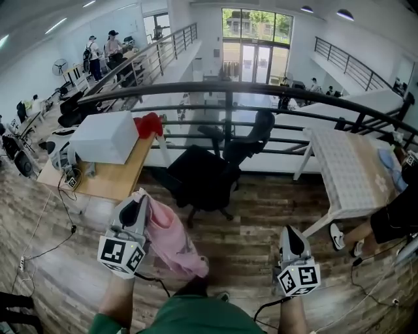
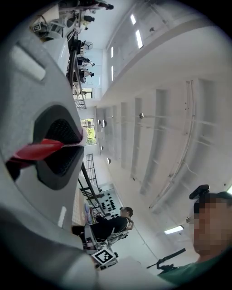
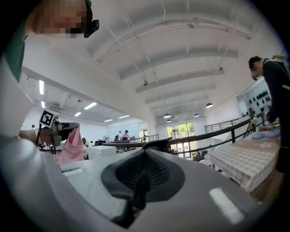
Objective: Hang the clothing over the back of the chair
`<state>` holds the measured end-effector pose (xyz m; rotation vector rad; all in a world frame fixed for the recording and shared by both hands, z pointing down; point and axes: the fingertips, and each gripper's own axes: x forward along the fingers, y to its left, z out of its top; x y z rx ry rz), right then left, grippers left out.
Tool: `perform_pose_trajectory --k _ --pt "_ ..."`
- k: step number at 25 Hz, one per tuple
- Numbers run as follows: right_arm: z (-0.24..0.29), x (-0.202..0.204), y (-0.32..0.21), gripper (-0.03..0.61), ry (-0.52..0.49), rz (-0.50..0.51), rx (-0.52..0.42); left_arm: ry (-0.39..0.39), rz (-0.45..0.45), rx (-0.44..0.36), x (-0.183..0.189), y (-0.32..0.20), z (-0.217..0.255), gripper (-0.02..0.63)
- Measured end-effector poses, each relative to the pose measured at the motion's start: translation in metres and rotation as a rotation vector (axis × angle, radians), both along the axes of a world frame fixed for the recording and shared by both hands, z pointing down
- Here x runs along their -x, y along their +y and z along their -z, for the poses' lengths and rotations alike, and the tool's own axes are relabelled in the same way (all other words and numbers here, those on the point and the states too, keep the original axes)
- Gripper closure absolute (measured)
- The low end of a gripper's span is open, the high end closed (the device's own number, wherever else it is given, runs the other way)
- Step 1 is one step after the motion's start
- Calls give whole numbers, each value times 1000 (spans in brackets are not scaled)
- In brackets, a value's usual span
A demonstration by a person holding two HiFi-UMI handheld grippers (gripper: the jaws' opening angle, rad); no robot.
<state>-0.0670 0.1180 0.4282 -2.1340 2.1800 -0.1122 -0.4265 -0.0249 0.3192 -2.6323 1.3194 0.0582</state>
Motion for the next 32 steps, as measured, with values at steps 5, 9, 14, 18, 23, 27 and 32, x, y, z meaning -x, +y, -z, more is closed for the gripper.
perform_pose_trajectory --k 5,9,14,18,23,27,32 --pt "-4 -22 -16 575 6 -38 10 35 -6 42 -16 -40 -13 589" --pt "-5 -53 -34 575 27 -96 29 65 17 33 -30 -94 -11 589" --pt "1 -91 -84 575 50 -168 41 113 -7 13 -63 -171 -6 588" --pt "12 -112 -139 575 73 -195 42 114 -10 25 -83 -246 -9 589" --pt "6 -134 -199 575 71 -232 60 145 3 34 -100 -332 -6 588" --pt "-3 -144 -243 575 70 -252 72 136 -21 36 -119 -386 -13 588" --pt "8 -160 -280 575 83 -254 69 116 -65 56 -164 -444 -10 588"
